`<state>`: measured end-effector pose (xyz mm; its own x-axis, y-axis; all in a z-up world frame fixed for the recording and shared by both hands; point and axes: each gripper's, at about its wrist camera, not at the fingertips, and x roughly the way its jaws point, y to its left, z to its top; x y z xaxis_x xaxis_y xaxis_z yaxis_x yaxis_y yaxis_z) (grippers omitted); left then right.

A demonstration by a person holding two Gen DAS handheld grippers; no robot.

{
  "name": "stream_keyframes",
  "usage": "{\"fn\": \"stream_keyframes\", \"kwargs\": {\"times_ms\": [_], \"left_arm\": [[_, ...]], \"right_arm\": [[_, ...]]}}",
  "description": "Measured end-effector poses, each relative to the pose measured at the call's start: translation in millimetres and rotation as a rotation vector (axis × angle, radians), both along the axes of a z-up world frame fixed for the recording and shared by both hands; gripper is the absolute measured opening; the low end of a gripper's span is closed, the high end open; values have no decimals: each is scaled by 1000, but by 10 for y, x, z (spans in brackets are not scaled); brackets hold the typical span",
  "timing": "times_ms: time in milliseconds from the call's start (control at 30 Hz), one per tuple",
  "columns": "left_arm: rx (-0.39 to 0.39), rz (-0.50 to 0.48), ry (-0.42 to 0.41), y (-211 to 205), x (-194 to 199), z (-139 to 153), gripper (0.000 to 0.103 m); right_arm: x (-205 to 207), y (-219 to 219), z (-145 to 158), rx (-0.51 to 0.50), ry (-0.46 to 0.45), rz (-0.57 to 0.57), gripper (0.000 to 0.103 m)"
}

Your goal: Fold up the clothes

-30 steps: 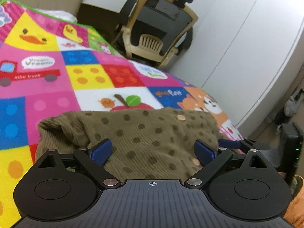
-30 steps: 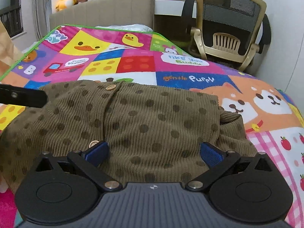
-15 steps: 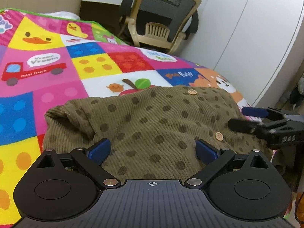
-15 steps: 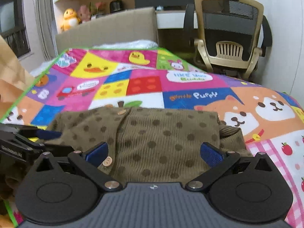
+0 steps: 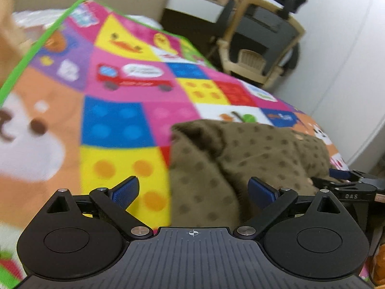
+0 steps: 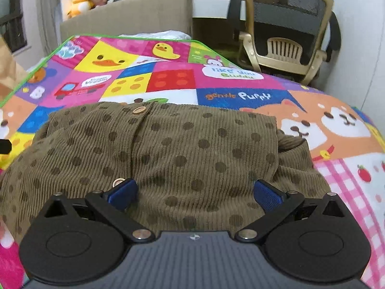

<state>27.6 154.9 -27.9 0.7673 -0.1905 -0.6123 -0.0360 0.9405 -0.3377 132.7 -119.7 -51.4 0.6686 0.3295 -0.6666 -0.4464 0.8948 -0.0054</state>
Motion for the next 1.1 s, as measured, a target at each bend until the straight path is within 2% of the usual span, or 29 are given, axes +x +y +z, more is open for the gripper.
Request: {"fn": "stream_keyframes", "kwargs": {"times_ms": [67, 200, 333, 367, 400, 467, 500, 533, 567, 667, 733, 833, 867, 933, 1000, 1100], "left_arm": [[-7, 11, 7, 40, -50, -28, 100], [-20, 34, 22, 119, -151, -85, 99], [-25, 54, 12, 121, -171, -130, 99], [-23, 57, 6, 108, -157, -135, 95], [-25, 59, 2, 104, -152, -137, 78], [-49, 55, 3, 114, -147, -137, 59], [-53, 57, 9, 124, -150, -141, 45], [-58, 58, 16, 134, -153, -145, 36], [-62, 61, 22, 146, -159, -150, 22], [-78, 86, 42, 231, -226, -170, 17], [-60, 102, 50, 278, -289, -167, 14], [-33, 125, 55, 333, -388, -147, 14], [-46, 114, 51, 340, -409, -138, 15], [-73, 93, 43, 355, -450, -122, 25], [-82, 75, 36, 331, -459, -119, 60], [-75, 50, 27, 249, -434, -130, 68]], "right_arm": [[-20, 25, 56, -32, -18, 18, 103], [-160, 3, 211, -29, -100, 18, 103], [-261, -7, 214, -61, -139, 13, 103], [-273, -10, 203, -62, -138, 11, 103], [-281, -15, 196, -61, -132, 11, 103], [-311, -4, 191, -67, -132, 13, 103], [-345, 12, 205, -73, -147, 15, 103], [-386, 30, 228, -76, -169, 20, 103], [-438, 44, 265, -70, -192, 32, 103], [-589, 93, 395, -6, -224, 111, 103], [-642, 191, 396, -18, -225, 159, 103], [-628, 291, 268, -64, -196, 171, 103], [-611, 300, 218, -67, -175, 168, 103], [-578, 317, 119, -73, -133, 161, 103], [-545, 335, 20, -80, -91, 155, 103], [-553, 272, 49, -64, -82, 152, 103]]}}
